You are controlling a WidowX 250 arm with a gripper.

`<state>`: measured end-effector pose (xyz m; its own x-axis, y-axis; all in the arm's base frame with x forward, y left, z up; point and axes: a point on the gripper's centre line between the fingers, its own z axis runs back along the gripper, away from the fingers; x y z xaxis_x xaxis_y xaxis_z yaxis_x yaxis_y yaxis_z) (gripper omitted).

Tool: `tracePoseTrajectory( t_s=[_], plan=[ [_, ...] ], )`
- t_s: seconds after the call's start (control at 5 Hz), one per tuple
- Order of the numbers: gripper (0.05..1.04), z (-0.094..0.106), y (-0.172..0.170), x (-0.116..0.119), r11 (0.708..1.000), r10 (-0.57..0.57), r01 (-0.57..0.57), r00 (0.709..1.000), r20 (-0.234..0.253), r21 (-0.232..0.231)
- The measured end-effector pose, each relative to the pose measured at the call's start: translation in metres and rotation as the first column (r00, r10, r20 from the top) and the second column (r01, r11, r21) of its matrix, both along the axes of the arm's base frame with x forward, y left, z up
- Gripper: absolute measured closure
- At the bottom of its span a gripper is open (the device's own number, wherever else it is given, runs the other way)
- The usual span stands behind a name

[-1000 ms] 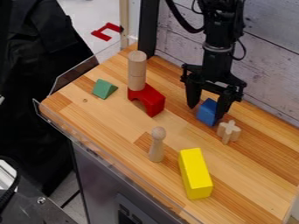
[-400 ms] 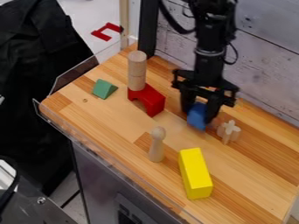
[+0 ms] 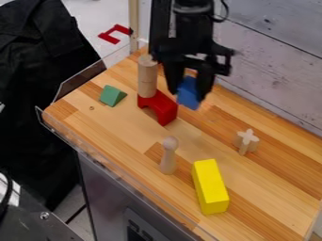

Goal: Put the blue cube on top of the cylinder

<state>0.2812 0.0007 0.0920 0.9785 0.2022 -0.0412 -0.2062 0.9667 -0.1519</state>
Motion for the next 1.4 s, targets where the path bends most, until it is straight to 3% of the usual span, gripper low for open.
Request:
tracePoseTrajectory(
  t_s=[0.8,1.4],
  plan=[
    [0.541,0.028,0.038,0.024,0.996,0.088,-0.089,0.995,0.042,0.007],
    [0.541,0.029,0.064,0.017,0.984,0.177,-0.177,0.984,0.018,0.012]
  ],
)
